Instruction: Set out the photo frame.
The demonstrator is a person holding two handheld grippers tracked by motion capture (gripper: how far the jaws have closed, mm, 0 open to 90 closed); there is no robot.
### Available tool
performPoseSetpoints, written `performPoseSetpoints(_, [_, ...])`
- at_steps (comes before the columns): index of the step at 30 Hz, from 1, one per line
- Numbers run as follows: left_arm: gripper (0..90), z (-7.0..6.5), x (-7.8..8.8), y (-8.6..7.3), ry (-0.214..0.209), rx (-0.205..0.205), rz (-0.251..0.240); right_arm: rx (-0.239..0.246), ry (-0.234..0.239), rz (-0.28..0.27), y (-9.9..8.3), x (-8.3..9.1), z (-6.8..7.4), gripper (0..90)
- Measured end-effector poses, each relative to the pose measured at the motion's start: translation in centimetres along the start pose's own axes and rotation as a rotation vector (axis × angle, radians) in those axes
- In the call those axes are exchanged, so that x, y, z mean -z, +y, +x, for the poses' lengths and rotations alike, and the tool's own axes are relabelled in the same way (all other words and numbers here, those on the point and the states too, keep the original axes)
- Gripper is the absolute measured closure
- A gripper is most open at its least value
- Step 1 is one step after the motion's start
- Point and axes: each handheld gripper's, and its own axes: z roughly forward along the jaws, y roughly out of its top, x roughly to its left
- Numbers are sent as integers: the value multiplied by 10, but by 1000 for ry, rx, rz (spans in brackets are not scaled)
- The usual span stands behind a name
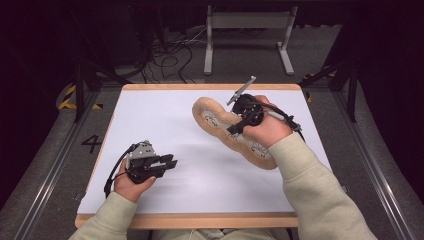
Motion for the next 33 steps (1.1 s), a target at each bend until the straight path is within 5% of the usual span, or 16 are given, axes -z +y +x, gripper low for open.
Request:
performPoseSetpoints(10, [703,2,-2,-1,-3,-8,3,279,110,36,11,-10,-5,693])
performPoseSetpoints(19, [703,4,-2,-2,-4,3,1,446,190,54,17,-24,3,693])
performPoseSetpoints(26, [705,3,-2,-2,-4,9,1,493,224,63,19,-38,7,693])
performPoseSetpoints(33, [705,3,4,-6,10,12,3,483,253,65,19,-57,3,693])
